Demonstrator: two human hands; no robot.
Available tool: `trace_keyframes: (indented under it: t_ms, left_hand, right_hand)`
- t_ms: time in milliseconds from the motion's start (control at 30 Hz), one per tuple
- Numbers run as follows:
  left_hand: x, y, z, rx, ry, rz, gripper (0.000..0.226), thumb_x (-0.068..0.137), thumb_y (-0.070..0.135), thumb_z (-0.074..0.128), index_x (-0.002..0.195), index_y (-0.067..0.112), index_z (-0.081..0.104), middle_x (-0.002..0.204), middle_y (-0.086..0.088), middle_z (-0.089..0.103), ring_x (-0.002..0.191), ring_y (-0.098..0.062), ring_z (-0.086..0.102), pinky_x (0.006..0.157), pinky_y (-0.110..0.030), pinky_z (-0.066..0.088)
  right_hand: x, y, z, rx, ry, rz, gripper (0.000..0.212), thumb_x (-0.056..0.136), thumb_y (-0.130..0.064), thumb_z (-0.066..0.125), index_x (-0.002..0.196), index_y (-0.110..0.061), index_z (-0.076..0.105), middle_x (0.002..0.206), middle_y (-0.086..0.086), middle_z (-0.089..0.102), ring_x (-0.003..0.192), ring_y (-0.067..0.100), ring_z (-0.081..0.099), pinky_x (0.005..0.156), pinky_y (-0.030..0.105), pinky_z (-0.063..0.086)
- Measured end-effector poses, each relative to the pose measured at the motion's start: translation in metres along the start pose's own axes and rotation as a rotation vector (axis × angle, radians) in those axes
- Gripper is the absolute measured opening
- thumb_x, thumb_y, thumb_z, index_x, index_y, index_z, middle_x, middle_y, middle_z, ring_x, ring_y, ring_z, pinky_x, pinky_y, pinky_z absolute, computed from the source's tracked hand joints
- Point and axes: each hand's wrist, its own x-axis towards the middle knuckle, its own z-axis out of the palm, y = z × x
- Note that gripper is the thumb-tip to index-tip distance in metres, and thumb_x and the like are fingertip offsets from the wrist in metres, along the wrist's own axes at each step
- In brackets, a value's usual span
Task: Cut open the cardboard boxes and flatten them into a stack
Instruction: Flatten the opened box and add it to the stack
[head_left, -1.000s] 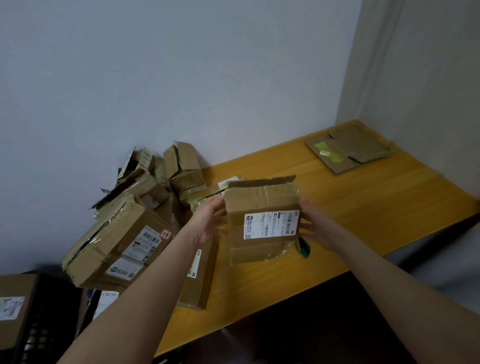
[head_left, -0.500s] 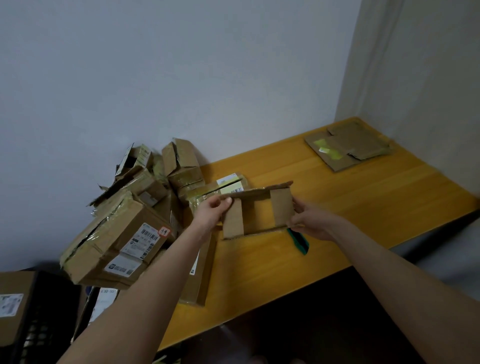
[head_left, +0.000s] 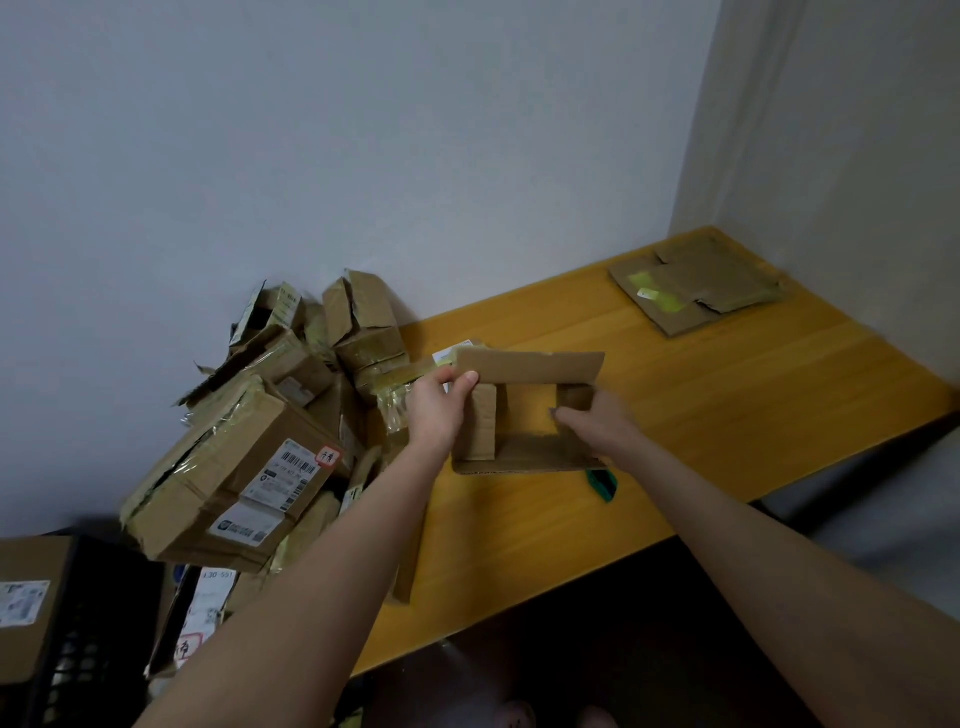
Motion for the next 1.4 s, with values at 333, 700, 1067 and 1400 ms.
trace_keyframes:
  t_ms: [333,700,1067,1400]
  left_hand:
    - [-0.001,-0.017,-0.012,0.035,-0.180,-0.068,0.085,0.072,0.032,0.082,0.143,0.013,0.037,0.143,-0.008,0.047,0.132,-0.028,0.044,0.108,-0.046,0.039]
    - [0.008,-0.028,-0.035,-0.162,-0.559,-0.267,0.047,0.086,0.008,0.051,0.133,0.011,0.048,0.131,-0.026,0.048,0.101,-0.032,0.054,0.071,-0.032,0.048]
    - [0.006,-0.030,-0.027,-0.390,-0.440,-0.695,0.034,0.090,0.030,0.064,0.108,0.003,0.056,0.095,-0.012,0.061,0.085,-0.023,0.061,0.065,-0.030,0.055]
    - [0.019,-0.047,-0.042,0.017,-0.020,-0.416,0.060,0.083,0.009,0.073,0.135,0.008,0.045,0.129,-0.015,0.055,0.115,-0.033,0.055,0.097,-0.049,0.047]
  right_hand:
    - [-0.002,-0.002,-0.009,0.407,-0.025,0.065,0.013,0.098,-0.015,0.040,0.109,-0.018,0.048,0.095,0.007,0.051,0.088,0.023,0.051,0.068,0.036,0.050]
    - [-0.002,0.002,-0.026,1.004,-0.052,0.128,0.018,0.099,-0.008,0.044,0.116,-0.011,0.046,0.098,0.010,0.055,0.087,0.023,0.056,0.061,0.035,0.051]
    - [-0.002,0.001,-0.033,1.415,-0.191,0.157,0.025,0.100,-0.015,0.033,0.107,-0.009,0.056,0.109,0.015,0.060,0.095,0.028,0.060,0.074,0.041,0.056]
    - [0.011,0.026,-0.010,0.028,0.019,-0.054,0.048,0.098,-0.028,0.051,0.143,-0.017,0.042,0.151,0.003,0.037,0.136,0.024,0.037,0.104,0.037,0.036]
